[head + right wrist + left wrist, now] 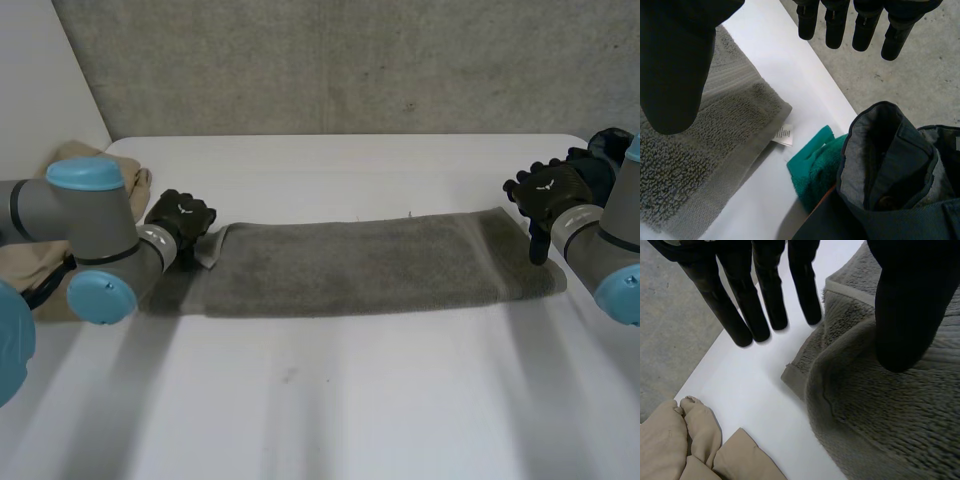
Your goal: Fold the laundry.
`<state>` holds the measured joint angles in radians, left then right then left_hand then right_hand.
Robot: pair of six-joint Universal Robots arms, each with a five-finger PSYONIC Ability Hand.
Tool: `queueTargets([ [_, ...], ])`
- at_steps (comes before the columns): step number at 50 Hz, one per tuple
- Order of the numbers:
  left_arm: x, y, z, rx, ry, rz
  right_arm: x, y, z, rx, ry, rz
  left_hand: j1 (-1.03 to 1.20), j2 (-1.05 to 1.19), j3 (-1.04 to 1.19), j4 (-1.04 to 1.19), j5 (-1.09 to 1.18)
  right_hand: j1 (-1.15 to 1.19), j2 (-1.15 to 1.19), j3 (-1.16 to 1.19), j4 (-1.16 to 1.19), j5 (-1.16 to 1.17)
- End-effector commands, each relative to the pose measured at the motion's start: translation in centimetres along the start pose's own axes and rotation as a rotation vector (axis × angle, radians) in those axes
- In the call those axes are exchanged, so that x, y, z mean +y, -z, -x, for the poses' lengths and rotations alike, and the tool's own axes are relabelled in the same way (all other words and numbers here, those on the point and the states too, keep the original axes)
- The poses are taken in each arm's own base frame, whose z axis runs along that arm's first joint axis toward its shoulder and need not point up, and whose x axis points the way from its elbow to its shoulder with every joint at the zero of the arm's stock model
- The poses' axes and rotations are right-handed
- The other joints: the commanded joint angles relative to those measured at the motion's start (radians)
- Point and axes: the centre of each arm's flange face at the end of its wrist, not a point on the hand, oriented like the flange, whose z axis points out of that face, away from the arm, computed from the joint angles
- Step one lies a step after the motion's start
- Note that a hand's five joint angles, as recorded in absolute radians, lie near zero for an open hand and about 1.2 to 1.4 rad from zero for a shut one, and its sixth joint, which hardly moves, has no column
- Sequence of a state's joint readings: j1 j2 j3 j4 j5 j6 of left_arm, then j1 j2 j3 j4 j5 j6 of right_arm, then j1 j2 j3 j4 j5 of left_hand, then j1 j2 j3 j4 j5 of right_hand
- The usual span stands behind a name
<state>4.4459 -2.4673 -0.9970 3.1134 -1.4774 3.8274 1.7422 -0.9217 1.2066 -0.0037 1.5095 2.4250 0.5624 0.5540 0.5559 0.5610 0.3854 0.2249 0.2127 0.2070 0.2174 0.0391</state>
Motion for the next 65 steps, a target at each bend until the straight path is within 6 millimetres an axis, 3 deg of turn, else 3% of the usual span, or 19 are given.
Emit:
queueTargets([
  [1, -0.2, -0.6, 0.3, -0.022, 0.004, -0.023, 0.2, 0.0, -0.1, 0.003, -0.003, 0.005, 0.834, 0.842, 0.840, 0.835, 0.836, -0.050, -0.038, -0.032, -0.043, -0.039],
  [8, -1.2, -0.7, 0.9, -0.064, -0.001, -0.077, 0.2, 0.1, -0.8, 0.018, -0.017, 0.012, 0.834, 0.842, 0.840, 0.835, 0.836, -0.050, -0.038, -0.032, -0.043, -0.039],
  [12, -3.6, 1.6, 2.2, -0.076, 0.032, -0.116, -0.2, 0.4, -2.0, 0.036, -0.060, 0.002, 0.834, 0.842, 0.840, 0.835, 0.836, -0.050, -0.038, -0.032, -0.043, -0.039],
  [16, -7.8, 5.9, 3.3, -0.070, 0.122, -0.237, -1.2, 0.5, -2.9, 0.001, -0.131, -0.015, 0.834, 0.842, 0.840, 0.835, 0.836, -0.050, -0.038, -0.032, -0.043, -0.039],
  [17, -9.4, 8.1, 3.7, -0.062, 0.160, -0.299, -1.8, 0.5, -3.1, -0.038, -0.159, -0.029, 0.834, 0.842, 0.840, 0.835, 0.836, -0.050, -0.038, -0.032, -0.043, -0.039],
  [21, -11.9, 12.8, 3.8, -0.029, 0.215, -0.434, -3.2, 0.2, -2.6, -0.187, -0.210, -0.088, 0.834, 0.842, 0.840, 0.835, 0.836, -0.050, -0.038, -0.032, -0.043, -0.039],
  [27, -13.4, 18.6, 3.7, 0.000, 0.236, -0.635, -4.4, -1.0, -1.3, -0.378, -0.226, -0.207, 0.834, 0.842, 0.840, 0.835, 0.836, -0.050, -0.038, -0.032, -0.043, -0.039],
  [36, -12.7, 22.2, 3.9, -0.014, 0.284, -0.833, -3.3, -3.4, 2.4, -0.477, -0.221, -0.240, 0.834, 0.842, 0.840, 0.835, 0.836, -0.050, -0.038, -0.032, -0.043, -0.039],
  [43, -12.5, 23.0, 5.8, -0.066, 0.355, -0.989, -1.3, -5.9, 5.9, -0.488, -0.224, -0.234, 0.834, 0.842, 0.840, 0.835, 0.836, 0.021, 0.034, 0.039, 0.029, 0.033],
  [45, -12.9, 23.1, 6.4, -0.078, 0.367, -1.028, -0.8, -6.6, 6.3, -0.467, -0.230, -0.225, 0.834, 0.842, 0.840, 0.835, 0.836, 0.321, 0.333, 0.339, 0.328, 0.332],
  [48, -12.8, 22.8, 7.5, -0.102, 0.400, -1.049, -0.4, -7.7, 6.7, -0.416, -0.238, -0.214, 0.834, 0.842, 0.840, 0.835, 0.836, 1.169, 1.181, 1.187, 1.177, 1.180],
  [49, -12.7, 22.7, 7.8, -0.114, 0.406, -1.045, -0.6, -7.9, 6.4, -0.393, -0.231, -0.220, 0.834, 0.842, 0.840, 0.835, 0.836, 1.171, 1.184, 1.189, 1.179, 1.183],
  [53, -11.7, 20.7, 9.6, -0.176, 0.427, -0.991, -3.5, -8.8, 1.0, -0.135, -0.205, -0.293, 0.834, 0.842, 0.840, 0.835, 0.836, 1.171, 1.184, 1.189, 1.179, 1.183],
  [54, -11.2, 19.3, 10.2, -0.199, 0.435, -0.963, -5.7, -8.4, -1.5, -0.018, -0.213, -0.353, 0.834, 0.842, 0.840, 0.835, 0.836, 1.171, 1.184, 1.189, 1.179, 1.183],
  [56, -10.7, 17.9, 10.6, -0.221, 0.437, -0.929, -8.1, -7.7, -4.1, 0.088, -0.233, -0.429, 0.834, 0.842, 0.840, 0.835, 0.836, 1.171, 1.184, 1.189, 1.179, 1.183],
  [57, -10.4, 17.0, 10.9, -0.240, 0.433, -0.911, -9.4, -7.1, -5.2, 0.132, -0.241, -0.473, 0.834, 0.842, 0.840, 0.835, 0.836, 1.171, 1.184, 1.189, 1.179, 1.183],
  [58, -10.1, 15.4, 11.8, -0.289, 0.421, -0.882, -12.1, -5.8, -7.2, 0.200, -0.246, -0.575, 0.834, 0.842, 0.840, 0.835, 0.836, 1.171, 1.184, 1.189, 1.179, 1.183],
  [62, -11.1, 12.2, 15.0, -0.450, 0.389, -0.842, -17.5, -1.6, -11.0, 0.331, -0.229, -0.781, 0.834, 0.842, 0.840, 0.835, 0.836, 1.171, 1.184, 1.189, 1.179, 1.183],
  [65, -11.9, 10.7, 16.3, -0.511, 0.403, -0.808, -19.2, 0.6, -12.8, 0.393, -0.224, -0.849, 0.834, 0.842, 0.840, 0.835, 0.836, 1.171, 1.184, 1.189, 1.179, 1.183],
])
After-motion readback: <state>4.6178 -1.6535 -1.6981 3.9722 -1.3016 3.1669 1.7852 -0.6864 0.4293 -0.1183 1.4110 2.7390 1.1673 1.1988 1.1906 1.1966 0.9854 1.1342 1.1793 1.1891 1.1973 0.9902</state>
